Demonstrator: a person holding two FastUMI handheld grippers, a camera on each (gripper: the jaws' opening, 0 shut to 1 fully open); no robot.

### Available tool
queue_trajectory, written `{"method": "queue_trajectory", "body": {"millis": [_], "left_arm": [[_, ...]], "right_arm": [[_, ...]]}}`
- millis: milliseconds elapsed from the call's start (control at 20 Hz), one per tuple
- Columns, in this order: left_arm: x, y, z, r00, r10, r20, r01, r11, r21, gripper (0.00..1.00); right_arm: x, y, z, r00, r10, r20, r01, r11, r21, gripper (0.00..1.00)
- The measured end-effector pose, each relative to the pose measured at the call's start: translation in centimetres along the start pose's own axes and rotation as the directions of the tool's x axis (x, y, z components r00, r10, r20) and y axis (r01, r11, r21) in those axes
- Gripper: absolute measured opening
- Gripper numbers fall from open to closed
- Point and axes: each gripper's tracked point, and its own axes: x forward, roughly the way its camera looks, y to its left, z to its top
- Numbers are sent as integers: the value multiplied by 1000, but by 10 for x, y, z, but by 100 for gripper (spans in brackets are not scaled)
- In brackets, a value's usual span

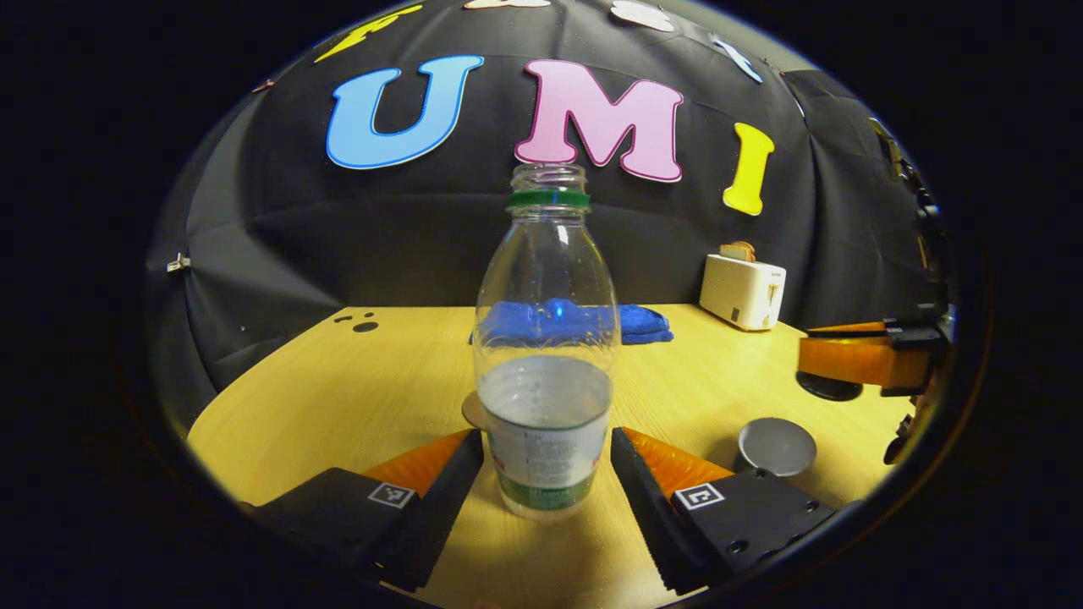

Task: Open the teacup lid with one hand, grasp the water bottle and pour water into the teacup with the other hand; after pouring, place the water bottle on the coaster and then close the teacup lid.

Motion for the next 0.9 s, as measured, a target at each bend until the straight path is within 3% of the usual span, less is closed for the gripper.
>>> {"method": "queue_trajectory", "body": {"millis": [100,300,350,550,650,700,800,850,900], "left_arm": [[12,2,3,1000,-5,11,5,1000,0,96],[26,-1,4,999,-38,14,38,999,5,98],[32,-2,4,999,-43,12,43,999,23,81],[20,17,6,999,22,-35,-14,973,228,77],[16,25,16,998,55,-35,-38,930,365,76],[13,27,23,997,68,-27,-49,895,443,76],[10,31,28,996,85,-20,-59,818,572,76],[9,31,29,996,86,-21,-53,775,630,76],[7,31,30,996,86,-20,-49,727,685,76]], "right_arm": [[-5,-7,-3,1000,-11,-8,12,1000,9,33],[-11,-14,-9,999,-37,-14,37,999,37,33],[-12,-15,-12,999,-42,-16,42,998,48,33],[-15,-13,-19,999,-40,-14,41,996,74,33],[-17,-12,-19,999,-32,-9,33,996,83,28],[-18,-15,-19,999,-35,-7,36,996,80,34],[-23,-23,-18,999,-47,-3,47,996,77,34],[-25,-27,-17,999,-53,0,53,995,82,28],[-27,-32,-16,998,-63,2,62,994,87,33]]}}
